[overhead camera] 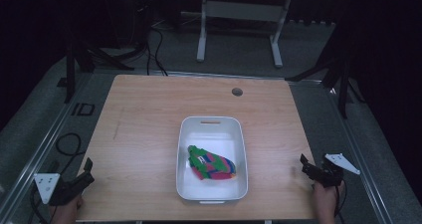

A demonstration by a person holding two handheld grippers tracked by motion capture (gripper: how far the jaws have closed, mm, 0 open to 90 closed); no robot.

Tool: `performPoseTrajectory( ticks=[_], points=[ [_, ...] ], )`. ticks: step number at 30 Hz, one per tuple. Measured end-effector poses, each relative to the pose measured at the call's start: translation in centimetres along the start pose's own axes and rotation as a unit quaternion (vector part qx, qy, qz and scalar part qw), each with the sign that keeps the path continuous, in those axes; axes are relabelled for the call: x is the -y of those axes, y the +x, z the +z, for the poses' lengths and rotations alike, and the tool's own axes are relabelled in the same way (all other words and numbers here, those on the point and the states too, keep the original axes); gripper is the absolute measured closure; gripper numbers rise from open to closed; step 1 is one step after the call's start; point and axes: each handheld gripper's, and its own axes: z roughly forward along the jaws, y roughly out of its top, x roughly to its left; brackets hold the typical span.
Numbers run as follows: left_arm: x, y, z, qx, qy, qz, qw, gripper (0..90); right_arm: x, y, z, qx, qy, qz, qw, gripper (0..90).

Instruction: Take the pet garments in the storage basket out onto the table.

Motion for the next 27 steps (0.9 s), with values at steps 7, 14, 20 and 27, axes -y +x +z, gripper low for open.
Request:
performPoseTrajectory(
  ticks=[7, 14, 20, 27],
  points=[
    [0.0, 0.0, 0.0, 0.000, -0.001, 0.000, 1.0000, 1.4, 0.0, 0.0, 0.1, -0.005, 0.009, 0.002, 0.9999, 13.7],
    [0.0, 0.0, 0.0, 0.002, 0.000, 0.000, 1.0000, 1.4, -0.2, -0.1, 0.6, -0.043, 0.030, -0.009, 0.9986, 13.9],
    [0.0, 0.0, 0.0, 0.003, -0.001, -0.002, 1.0000, 1.4, -0.4, -1.1, 1.0, -0.140, 0.057, -0.031, 0.9880, 13.9],
    [0.0, 0.0, 0.0, 0.003, 0.000, -0.001, 1.0000, 1.4, -0.4, -0.8, 0.7, -0.238, 0.106, -0.098, 0.9605, 14.0]
  ],
)
